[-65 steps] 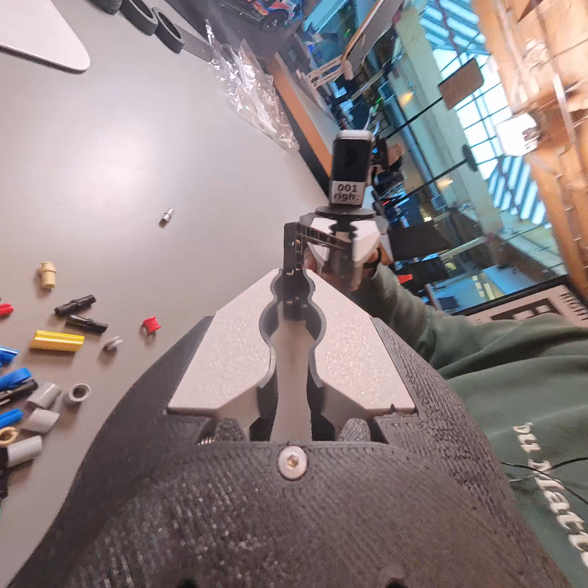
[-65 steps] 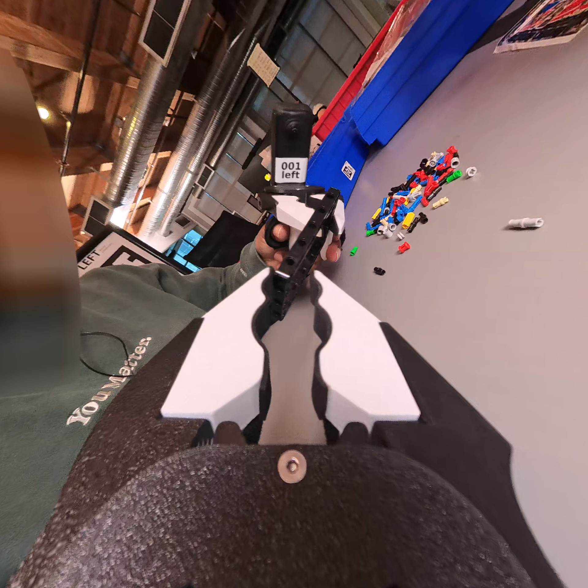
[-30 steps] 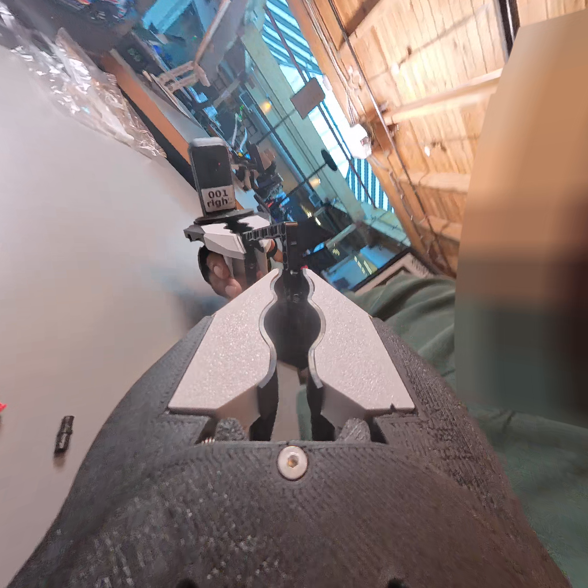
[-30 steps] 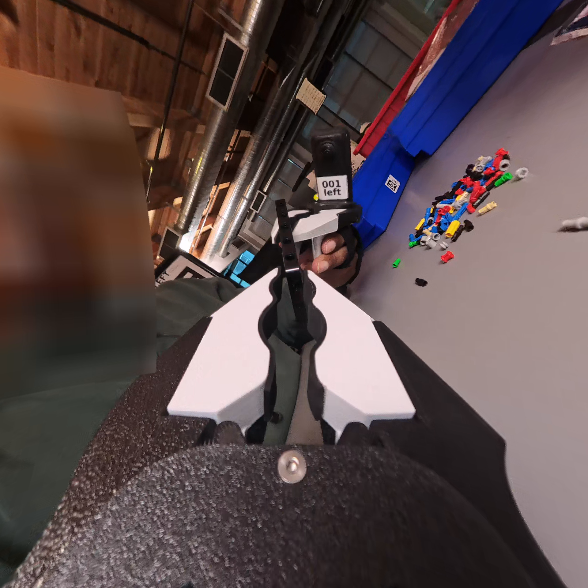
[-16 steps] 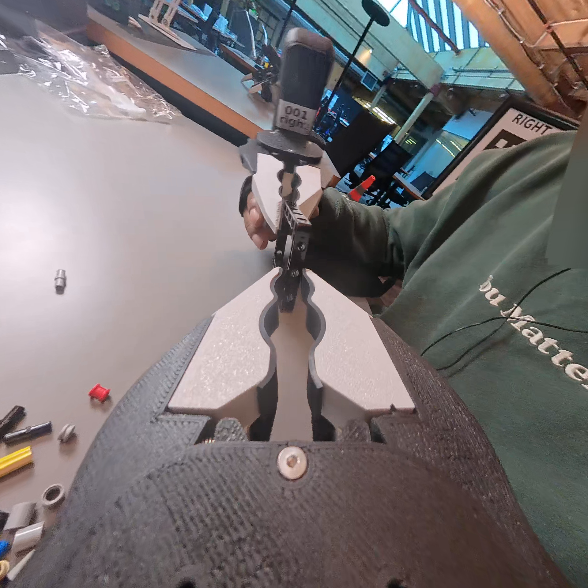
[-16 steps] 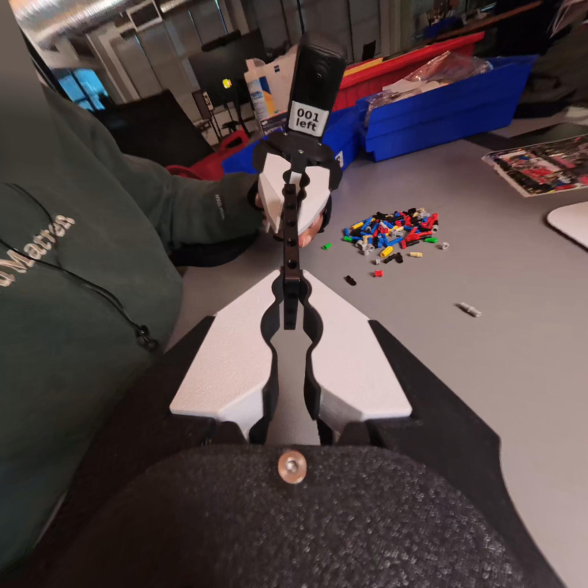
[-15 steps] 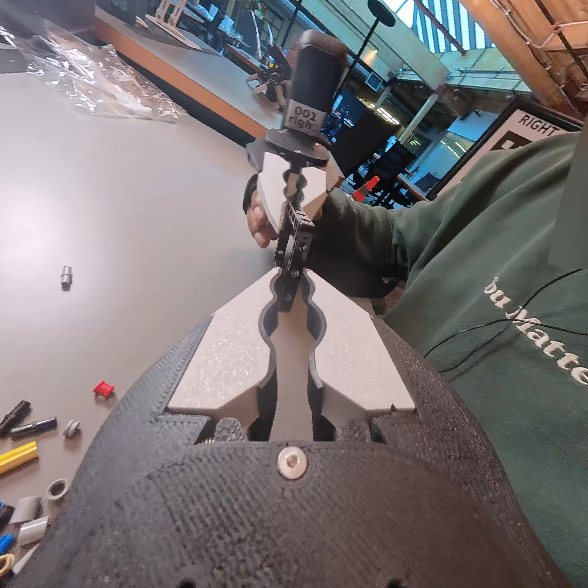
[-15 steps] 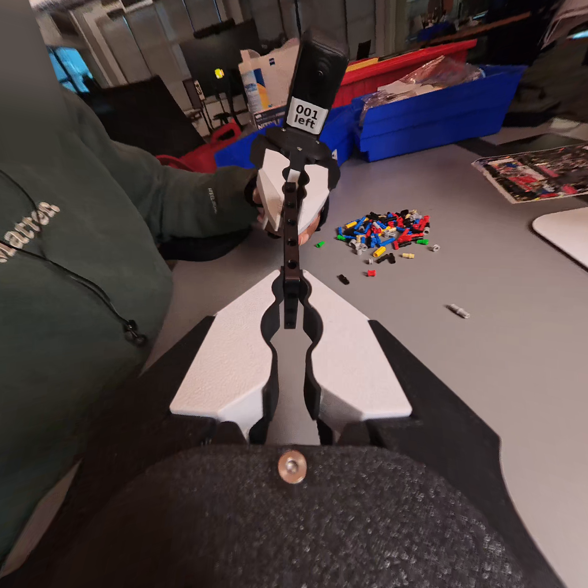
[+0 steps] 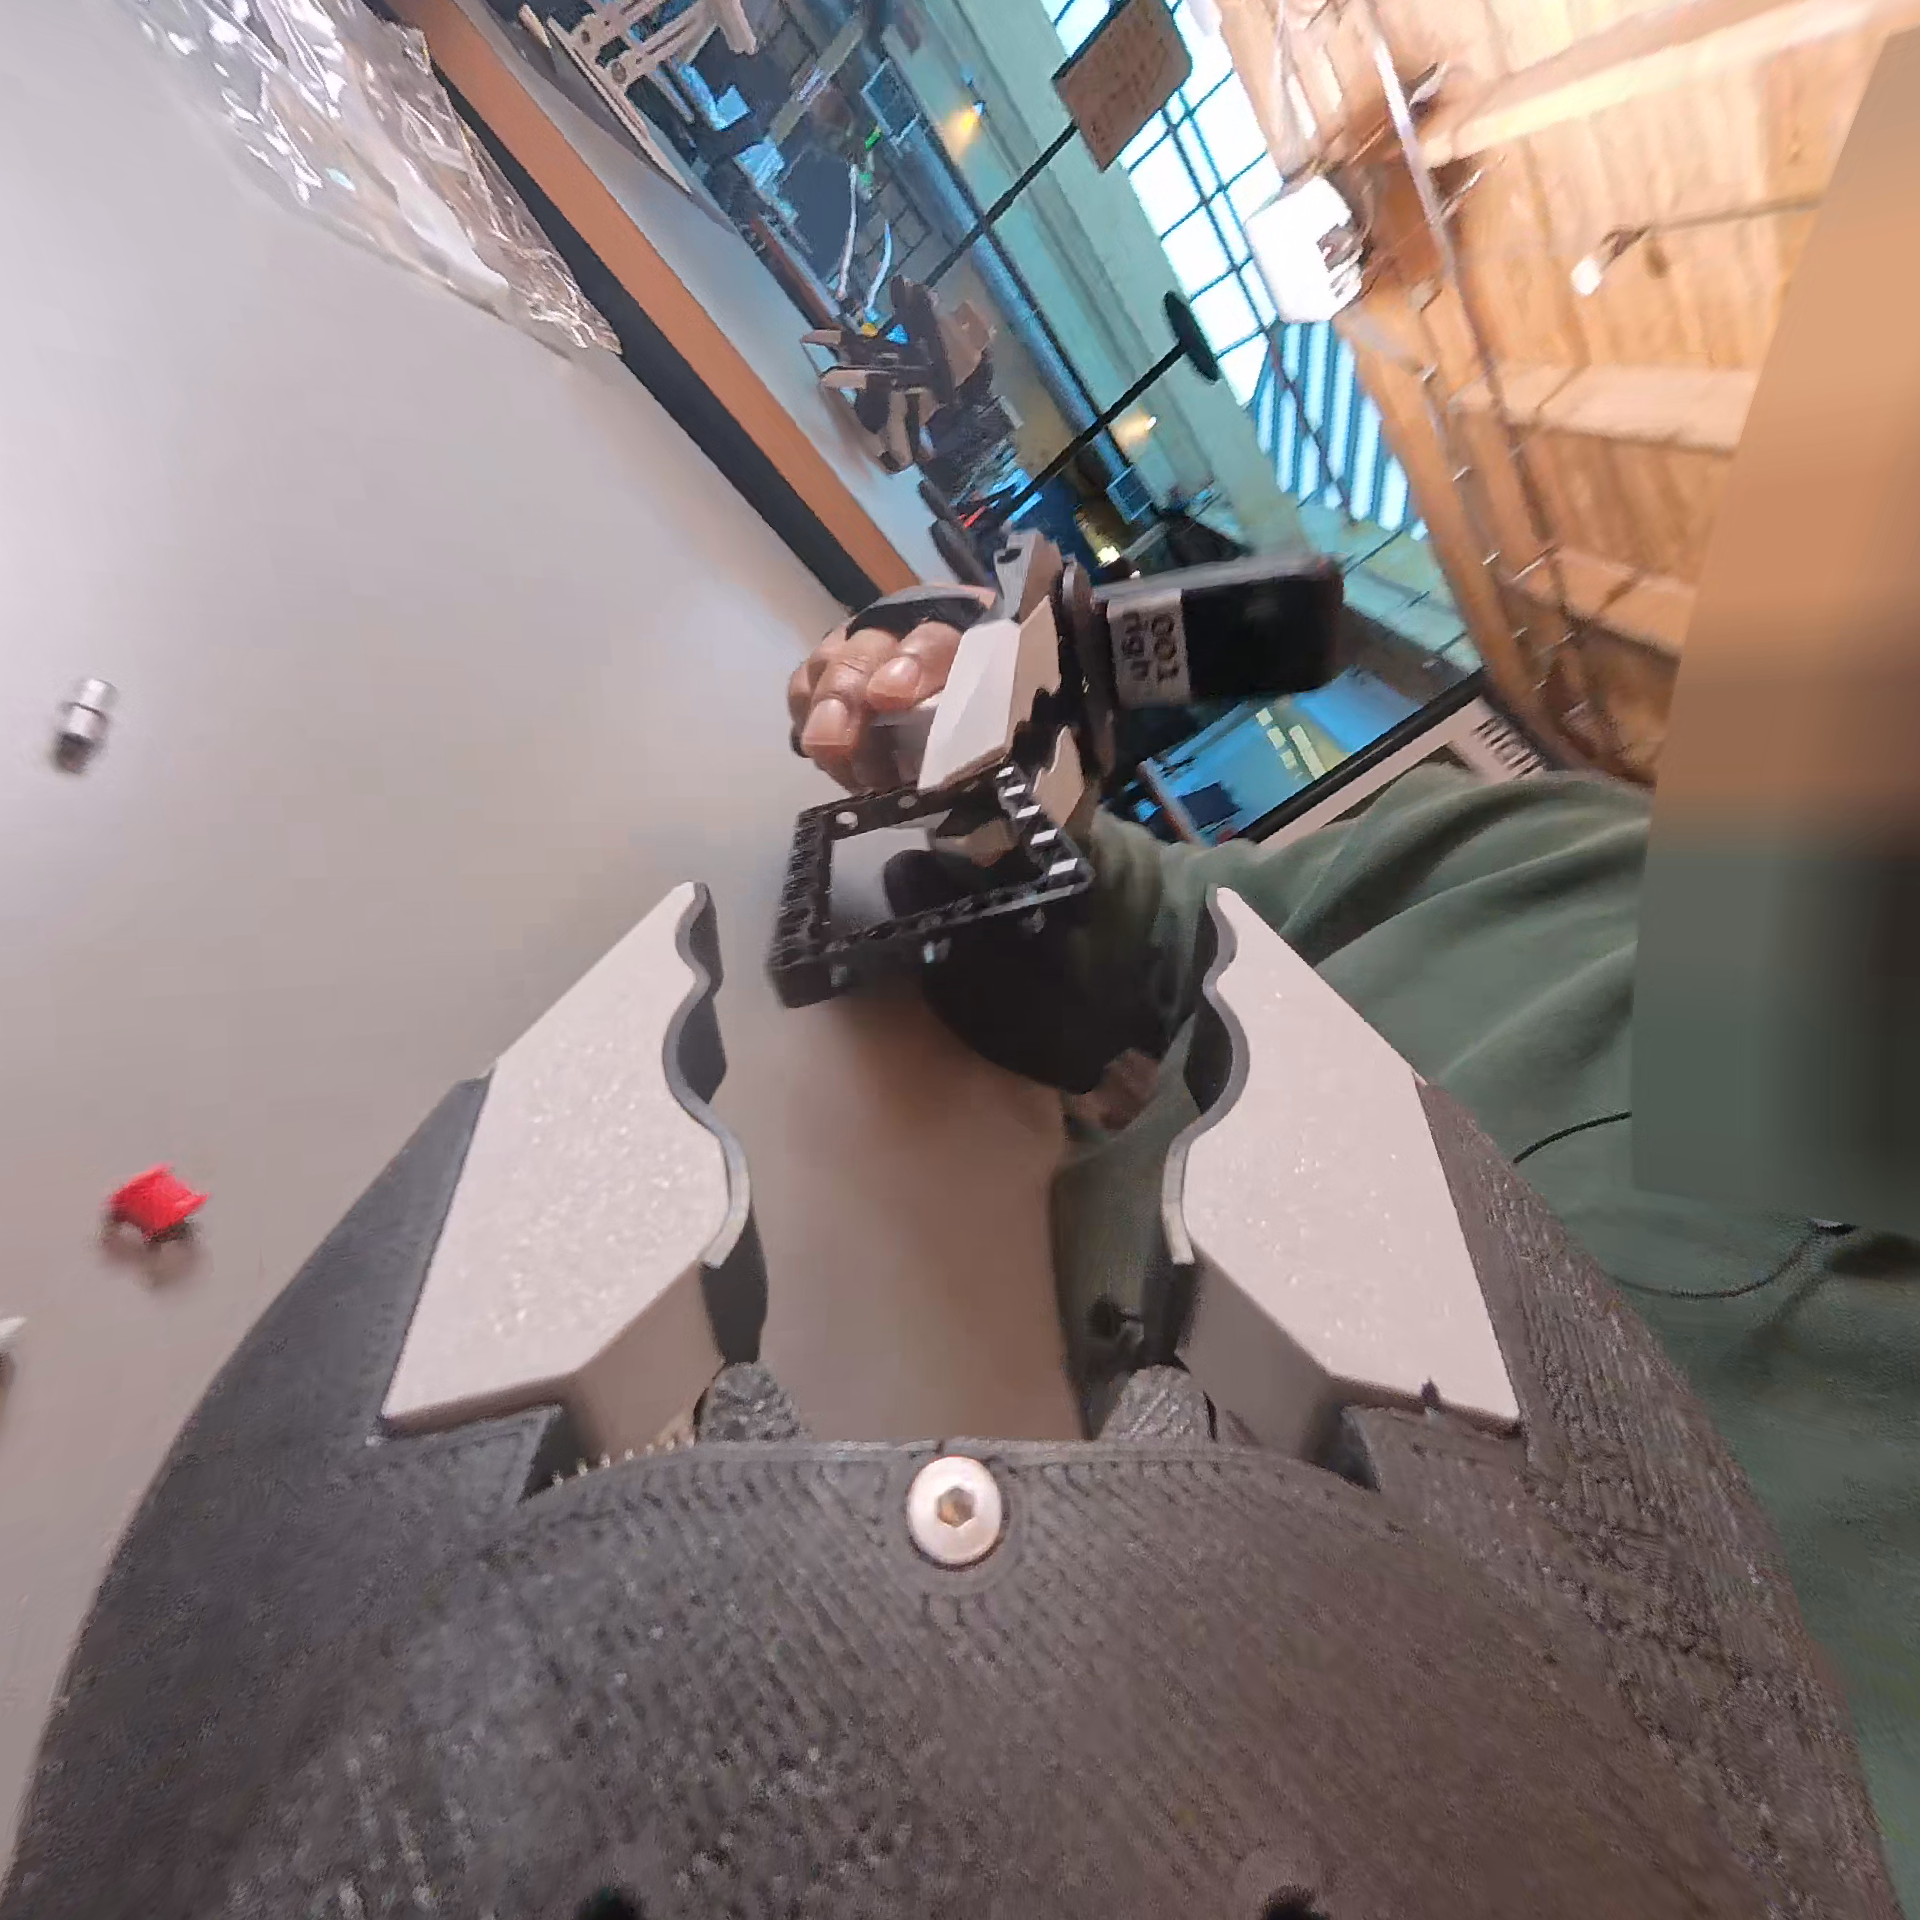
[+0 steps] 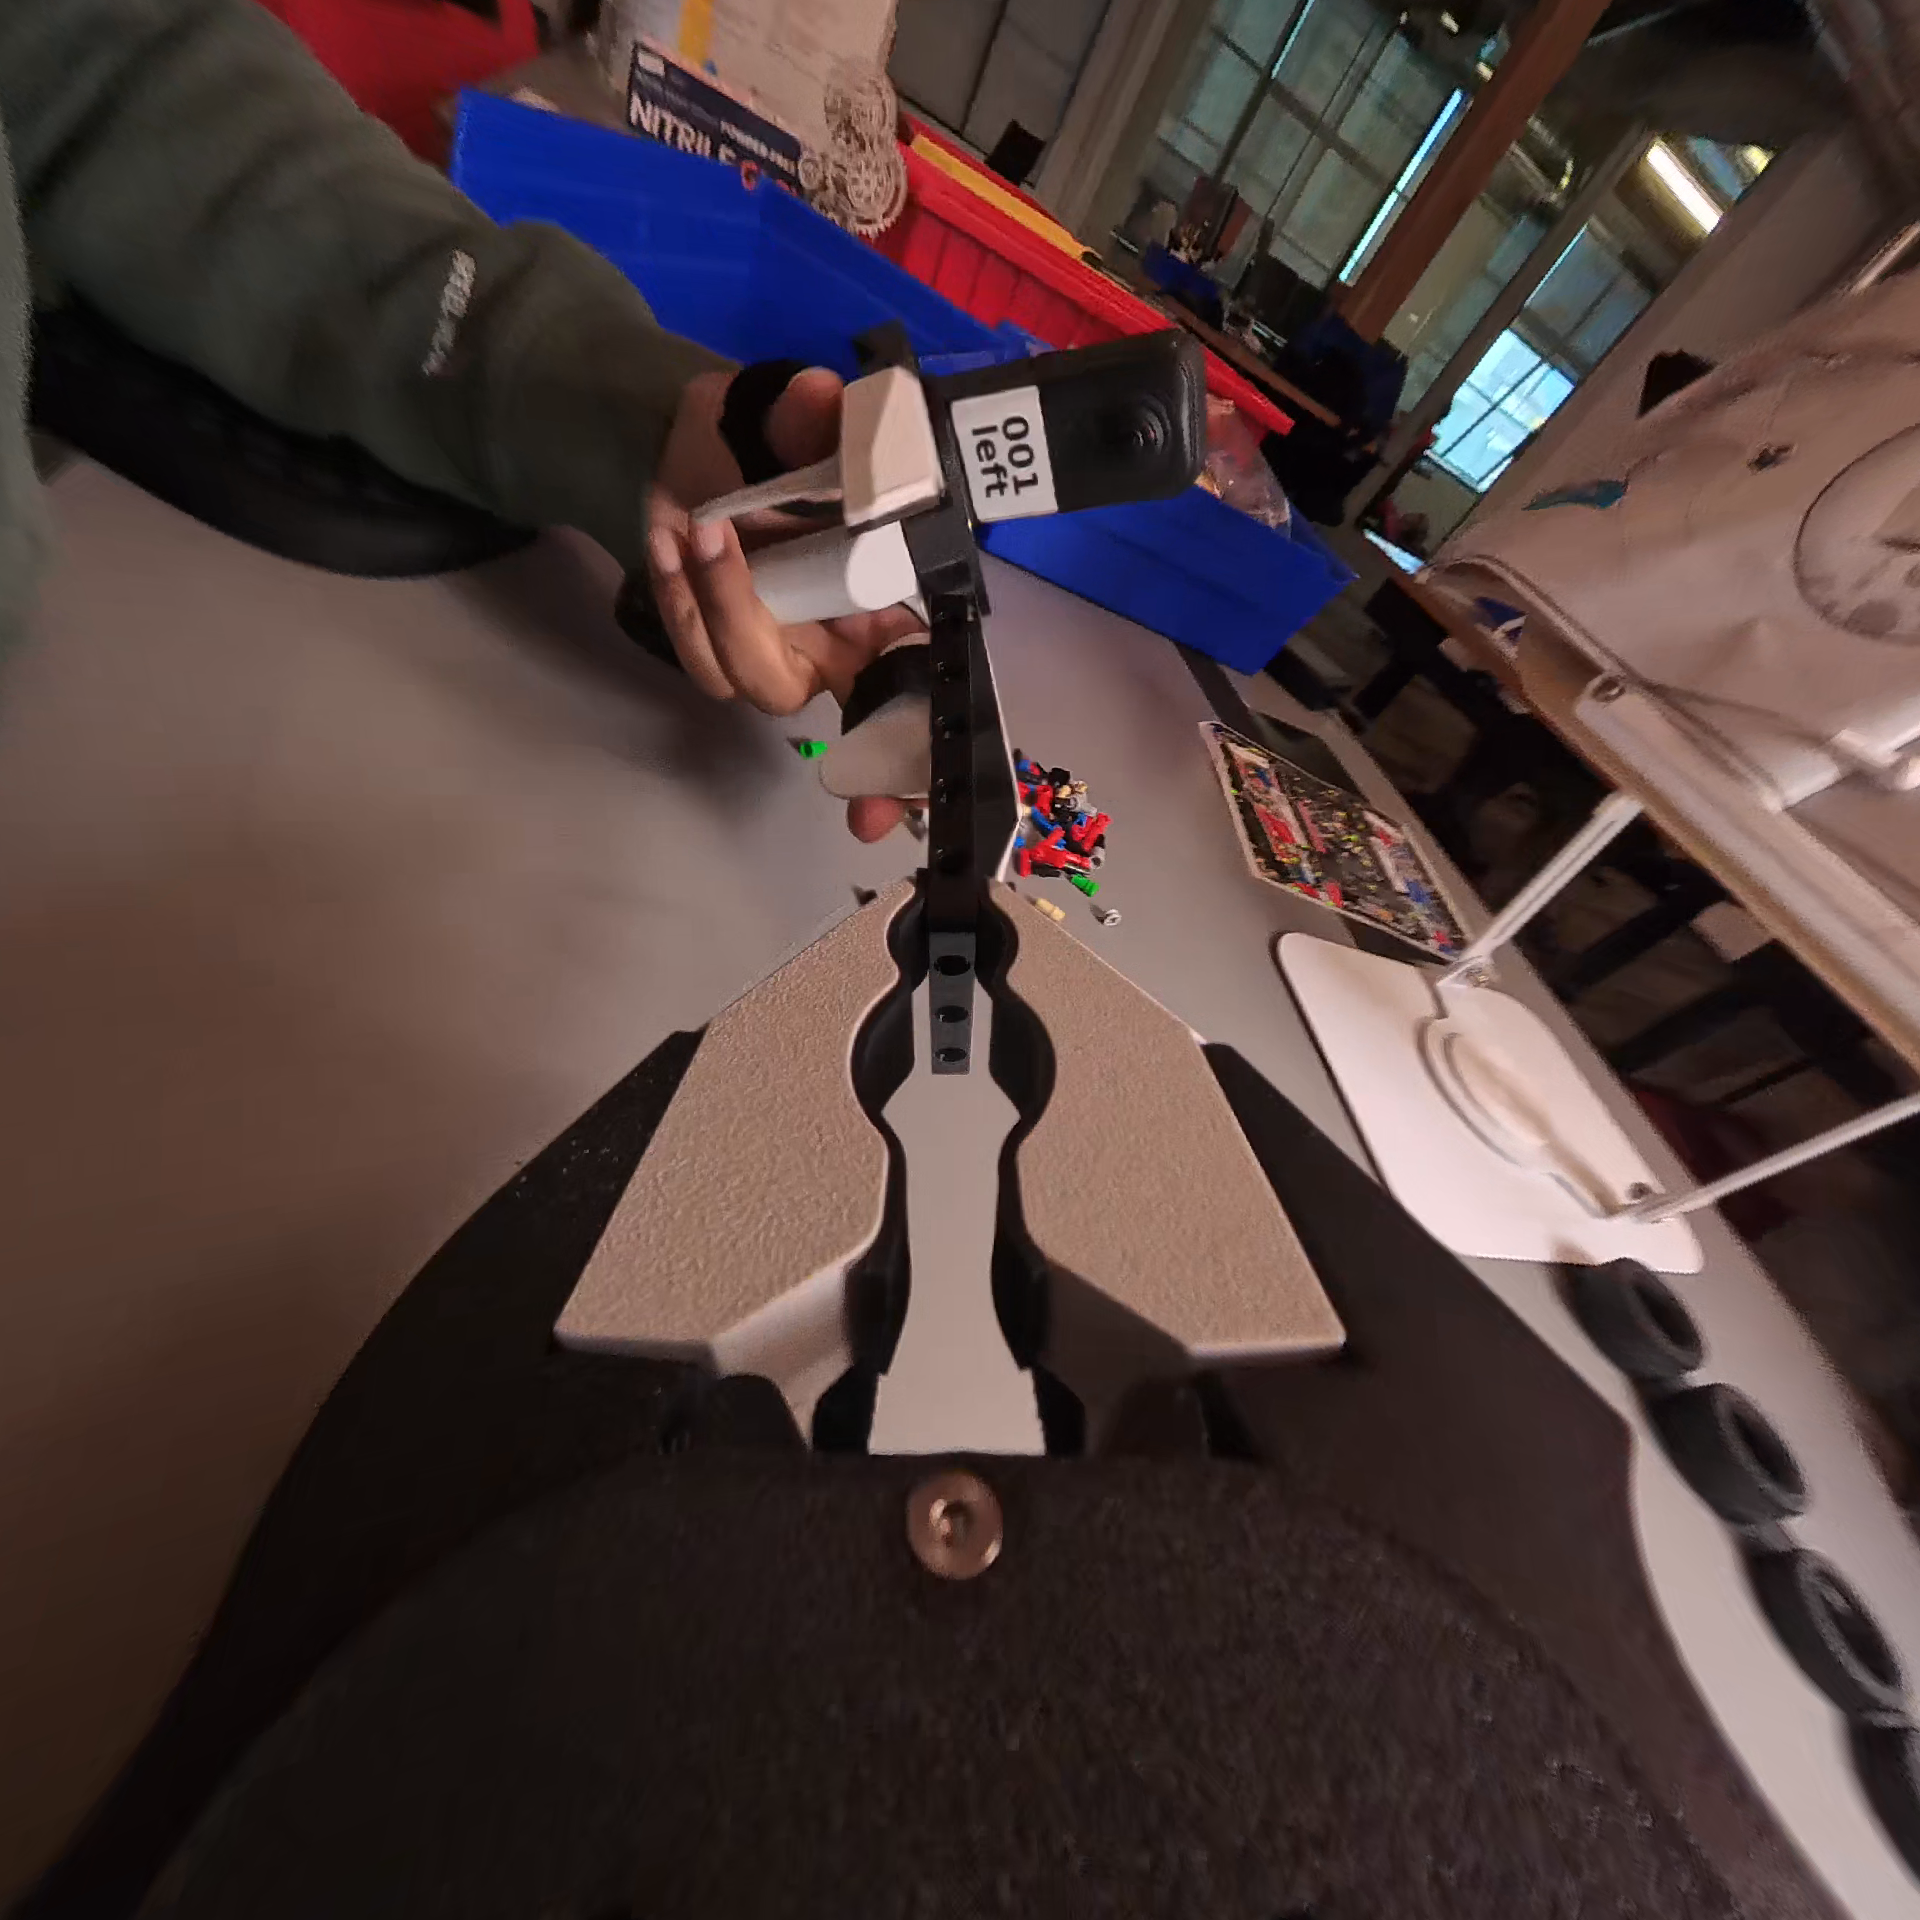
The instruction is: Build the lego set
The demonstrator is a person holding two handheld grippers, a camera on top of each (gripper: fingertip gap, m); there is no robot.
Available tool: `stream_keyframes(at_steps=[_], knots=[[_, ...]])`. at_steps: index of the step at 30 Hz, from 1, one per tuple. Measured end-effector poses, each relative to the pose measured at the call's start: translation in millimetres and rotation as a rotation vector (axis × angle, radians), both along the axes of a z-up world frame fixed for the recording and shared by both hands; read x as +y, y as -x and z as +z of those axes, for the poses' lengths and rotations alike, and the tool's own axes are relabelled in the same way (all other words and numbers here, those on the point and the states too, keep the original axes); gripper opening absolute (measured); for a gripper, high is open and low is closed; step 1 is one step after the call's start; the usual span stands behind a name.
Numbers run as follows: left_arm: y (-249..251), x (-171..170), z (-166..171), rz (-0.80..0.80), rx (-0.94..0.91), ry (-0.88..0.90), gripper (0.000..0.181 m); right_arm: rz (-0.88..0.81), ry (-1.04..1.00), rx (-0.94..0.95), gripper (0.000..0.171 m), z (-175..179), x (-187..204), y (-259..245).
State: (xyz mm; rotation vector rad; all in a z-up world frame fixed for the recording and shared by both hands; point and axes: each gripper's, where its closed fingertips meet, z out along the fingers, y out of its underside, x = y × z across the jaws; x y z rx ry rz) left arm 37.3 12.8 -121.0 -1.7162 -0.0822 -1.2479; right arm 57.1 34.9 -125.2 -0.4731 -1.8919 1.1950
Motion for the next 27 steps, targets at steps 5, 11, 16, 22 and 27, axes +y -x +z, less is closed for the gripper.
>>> stream_keyframes(at_steps=[5,11,16,22,27], knots=[[-2.7,4.6,-9.8,0.006,-0.069,0.069,0.064,-0.020,-0.190,0.101,0.005,-7.6,-9.2,2.6],[-1.4,3.9,-12.3,0.016,0.074,0.037,0.064,-0.055,-0.243,0.121,0.006,-10.4,-6.4,6.0],[0.1,4.2,-8.8,0.061,0.332,-0.090,0.064,-0.050,-0.079,0.034,0.017,-8.7,-2.7,6.1],[8.7,4.6,-8.4,0.143,0.687,-0.262,0.064,-0.039,0.215,-0.158,0.072,-2.3,12.3,6.0],[-2.3,1.6,-2.4,0.138,0.810,-0.386,0.064,0.000,0.233,-0.236,0.092,-10.7,2.9,3.4]])
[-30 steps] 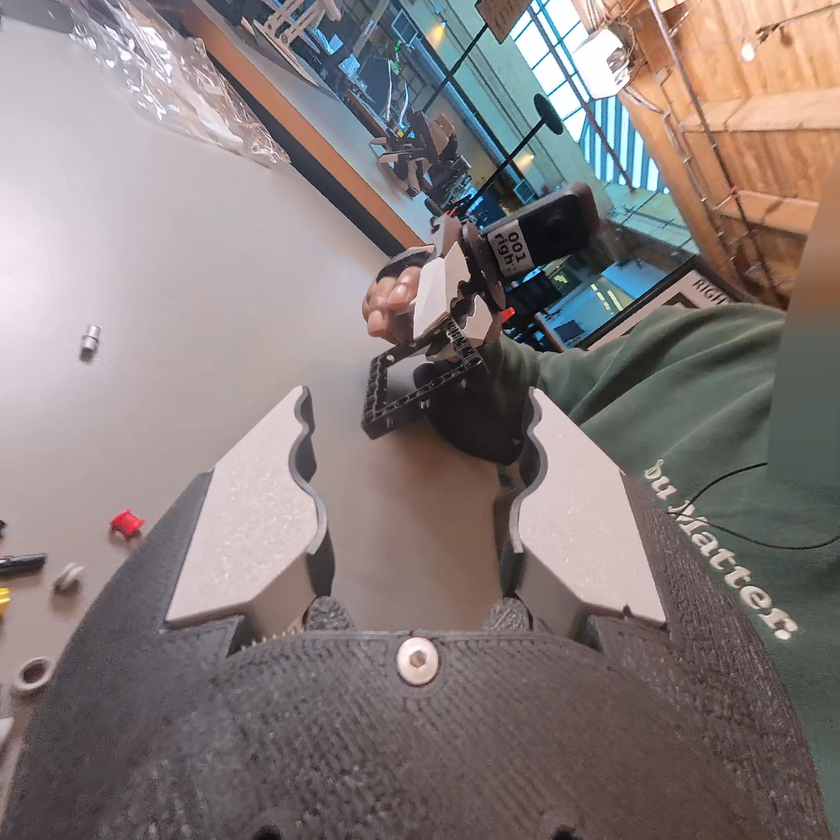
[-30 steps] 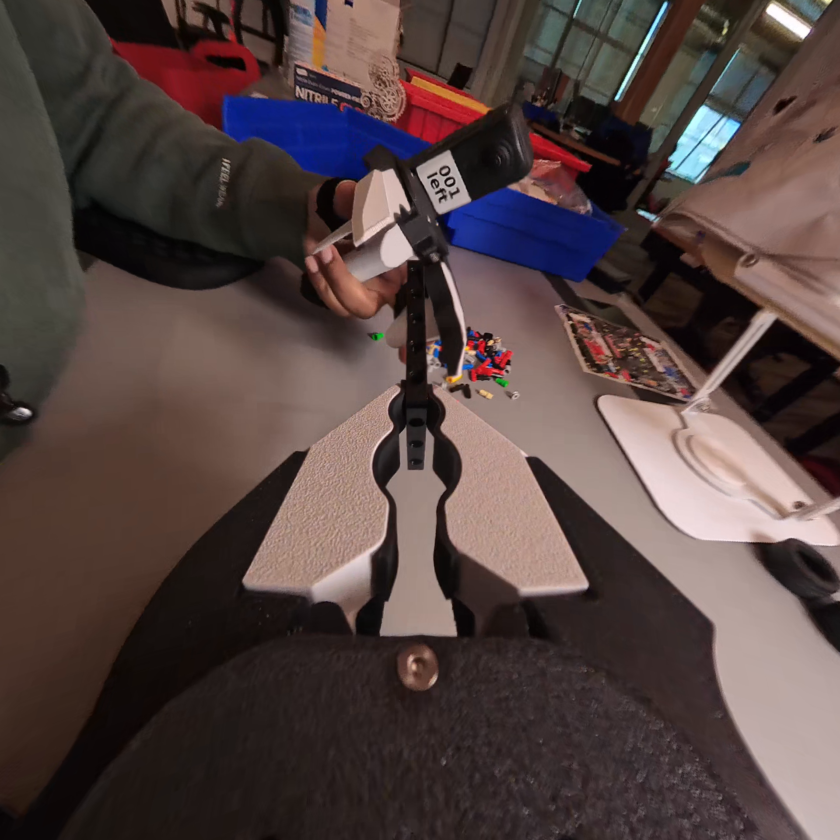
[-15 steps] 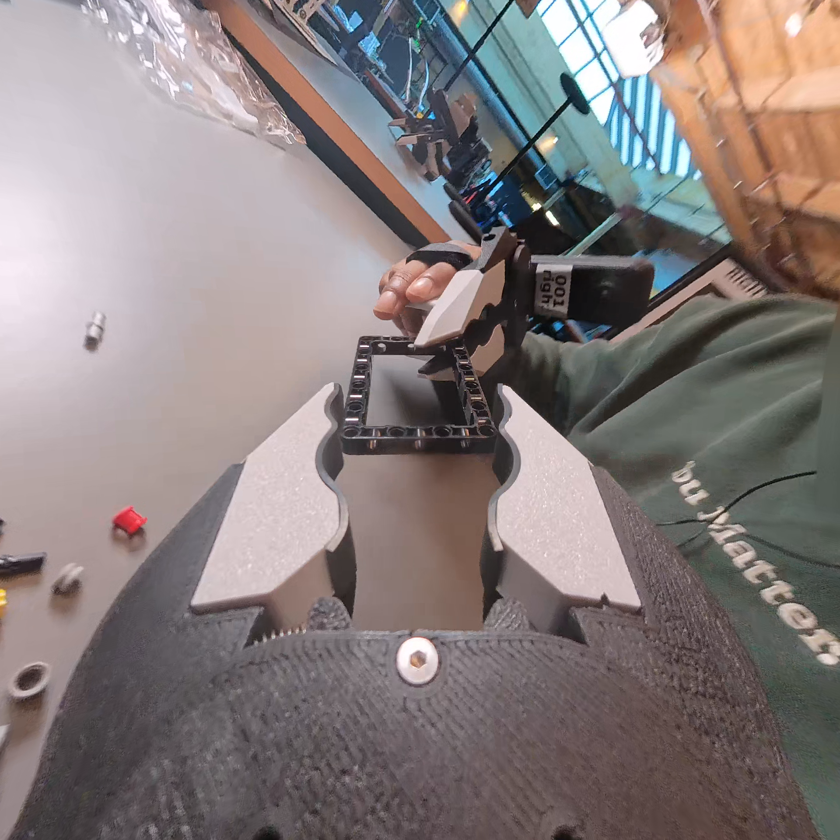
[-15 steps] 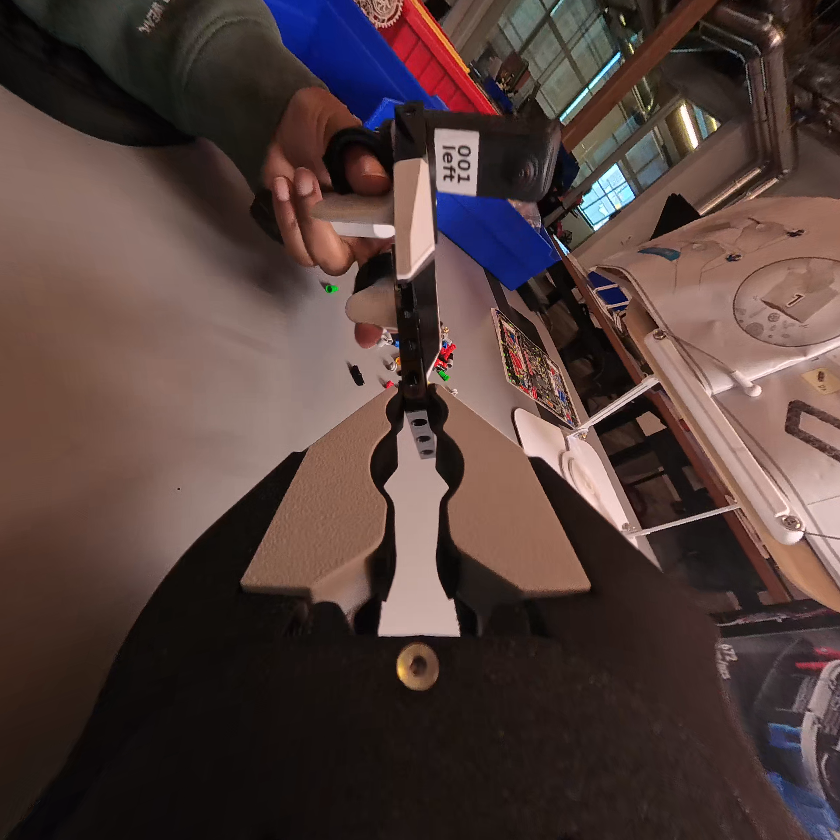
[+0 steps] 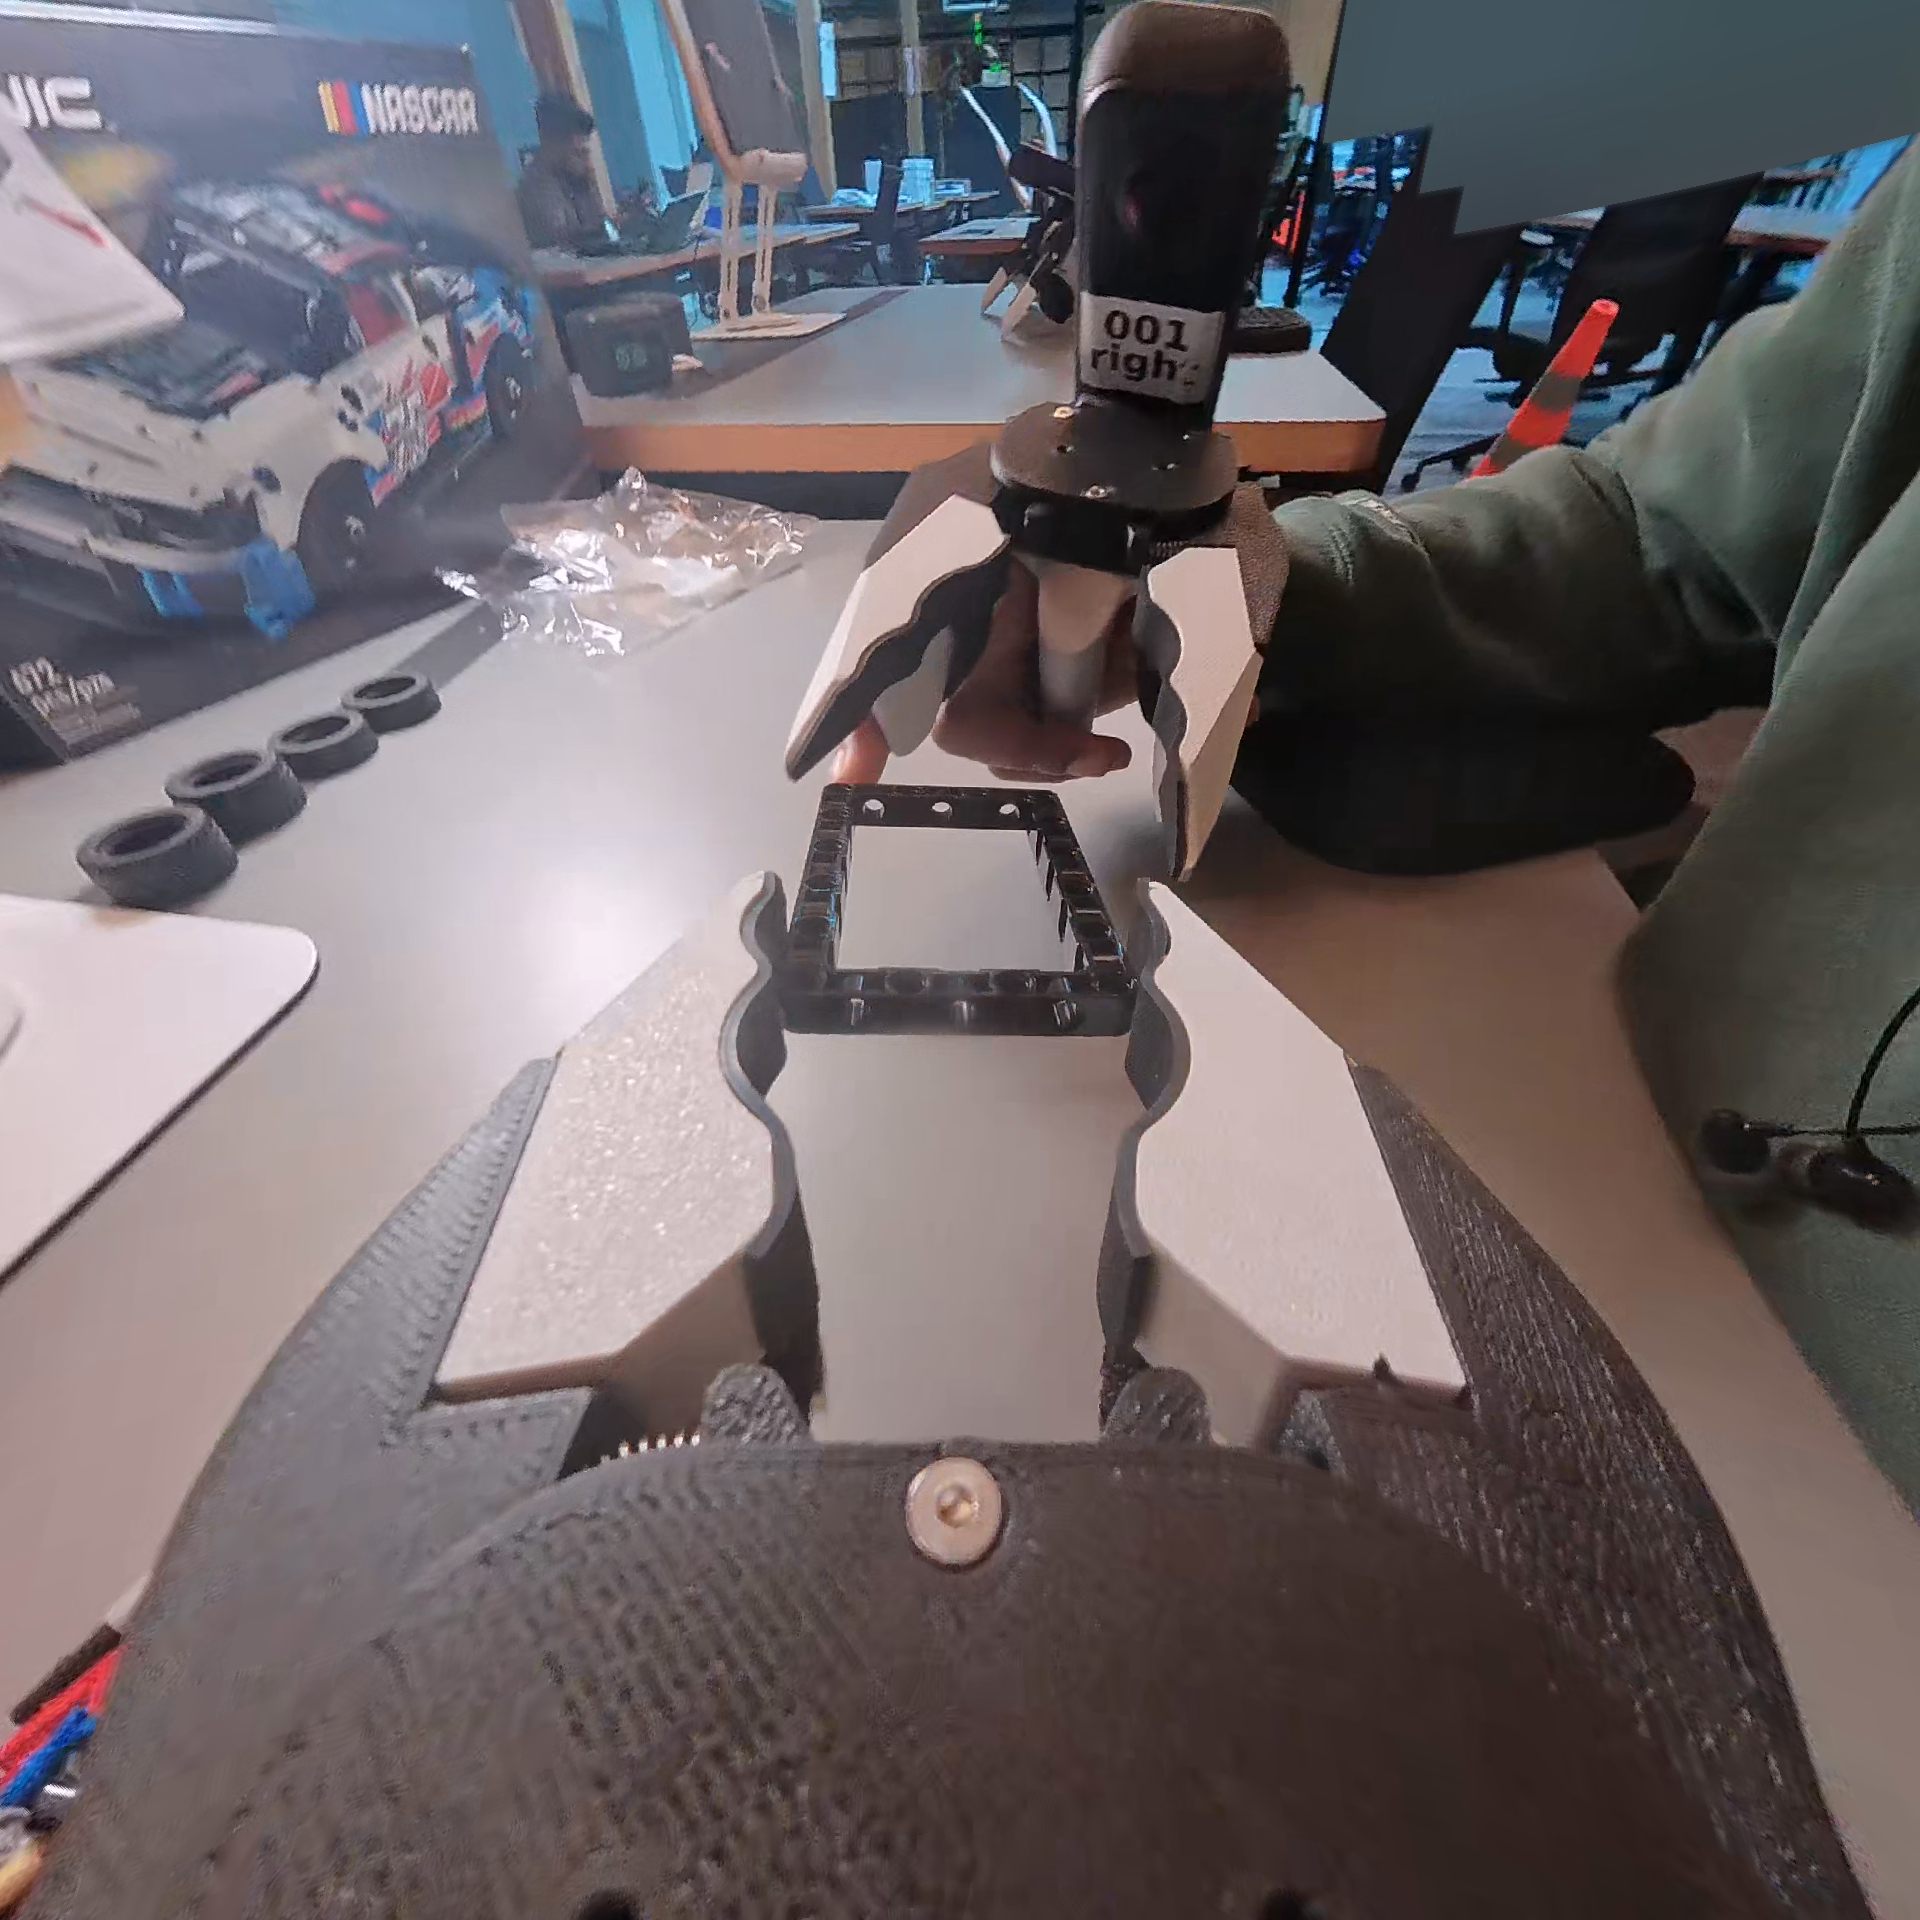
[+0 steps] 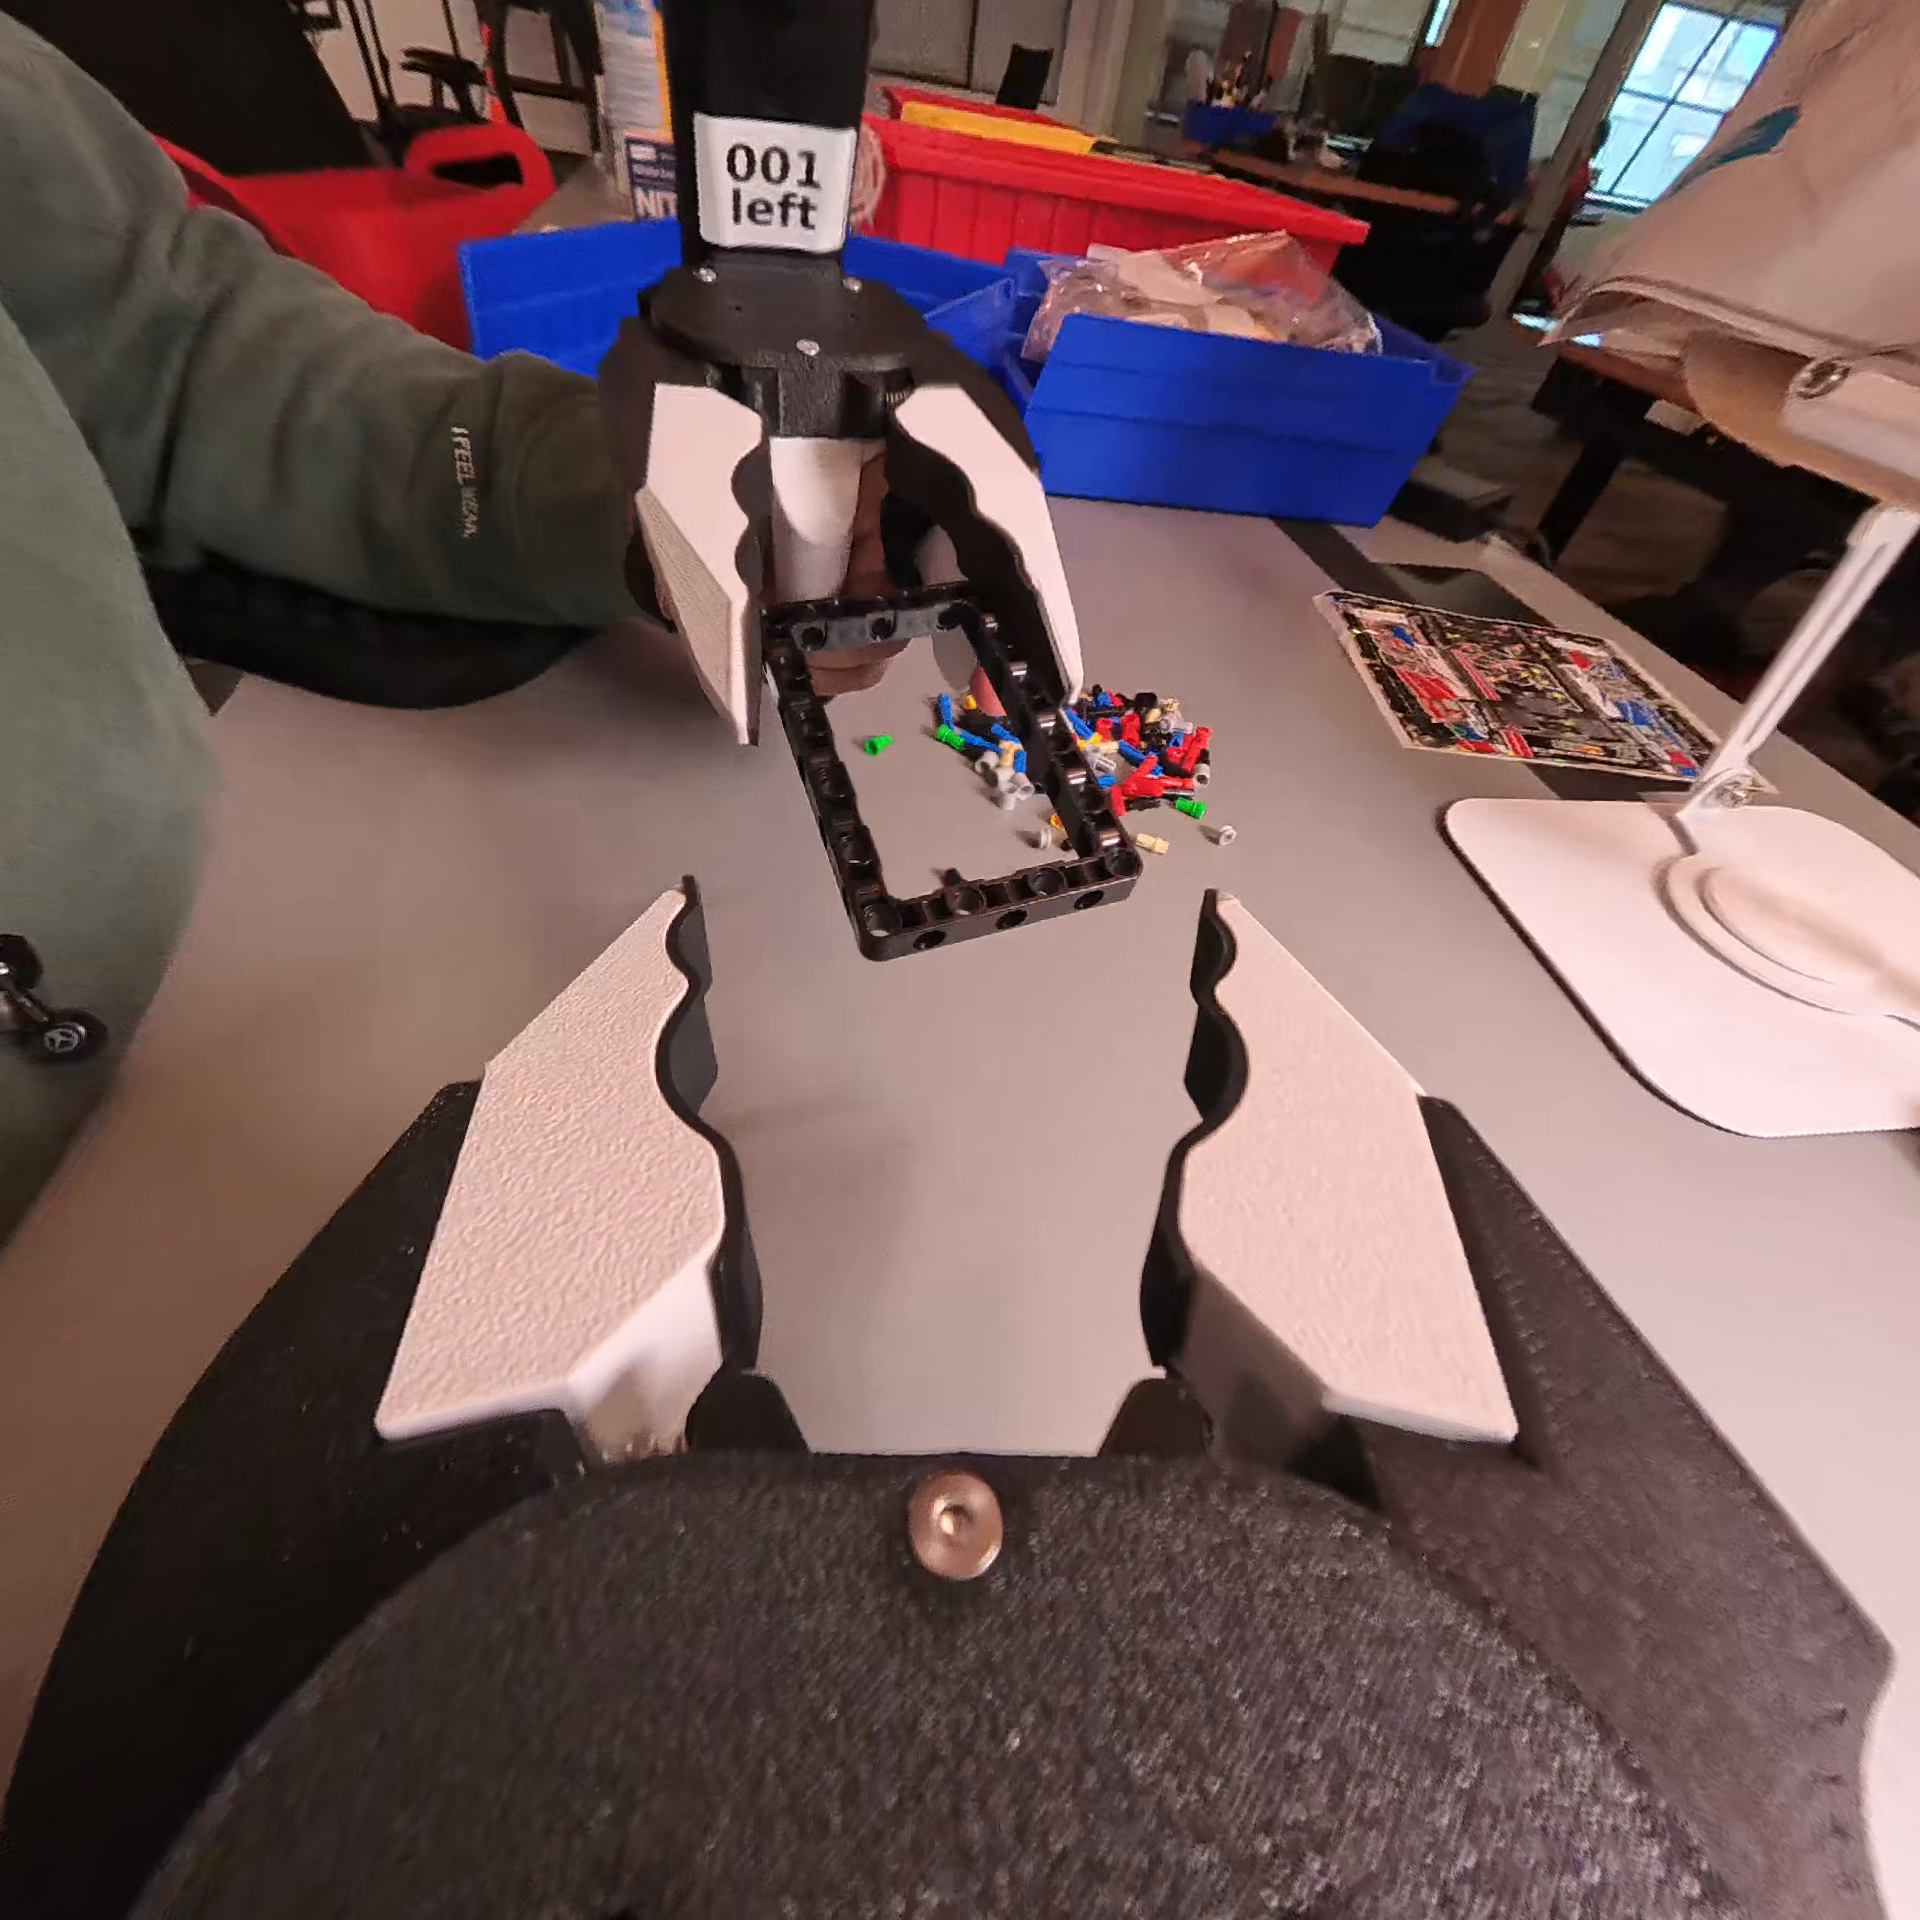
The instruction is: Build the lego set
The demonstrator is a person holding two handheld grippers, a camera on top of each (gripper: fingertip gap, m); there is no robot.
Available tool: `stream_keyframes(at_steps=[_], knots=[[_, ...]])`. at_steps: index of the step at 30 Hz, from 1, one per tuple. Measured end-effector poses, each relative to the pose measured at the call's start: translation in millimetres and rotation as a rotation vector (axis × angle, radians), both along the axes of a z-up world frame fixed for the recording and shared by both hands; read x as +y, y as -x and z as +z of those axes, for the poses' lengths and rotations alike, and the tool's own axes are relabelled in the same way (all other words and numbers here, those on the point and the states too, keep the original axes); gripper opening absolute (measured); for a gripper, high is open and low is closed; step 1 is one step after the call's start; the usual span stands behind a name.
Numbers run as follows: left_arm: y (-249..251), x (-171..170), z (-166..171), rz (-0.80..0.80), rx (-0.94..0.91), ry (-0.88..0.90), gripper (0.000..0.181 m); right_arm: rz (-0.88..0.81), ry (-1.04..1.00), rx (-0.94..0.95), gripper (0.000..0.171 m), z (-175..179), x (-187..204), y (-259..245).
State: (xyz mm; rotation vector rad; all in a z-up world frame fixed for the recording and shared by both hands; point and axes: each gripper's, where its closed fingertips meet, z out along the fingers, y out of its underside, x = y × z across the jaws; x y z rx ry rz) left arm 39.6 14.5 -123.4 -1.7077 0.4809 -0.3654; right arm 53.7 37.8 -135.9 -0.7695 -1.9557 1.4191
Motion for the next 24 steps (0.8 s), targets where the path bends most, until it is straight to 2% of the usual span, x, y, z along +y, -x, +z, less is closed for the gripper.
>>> stream_keyframes(at_steps=[3,8,16,24], knots=[[-8.6,-2.1,3.5,-0.015,0.076,-0.042,0.064,0.014,-0.010,0.000,0.091,-1.3,-3.8,-0.8],[-20.0,-4.0,0.0,-0.039,0.178,-0.061,0.064,0.041,-0.015,0.015,0.079,-0.3,-7.4,-4.0],[-26.4,-3.5,-7.1,-0.074,0.141,-0.026,0.064,0.068,-0.086,-0.023,0.064,-12.9,-13.8,-5.8],[-17.0,4.9,-48.3,-0.029,0.147,0.165,0.065,0.068,-0.128,-0.219,0.063,-43.0,1.9,-6.0]])
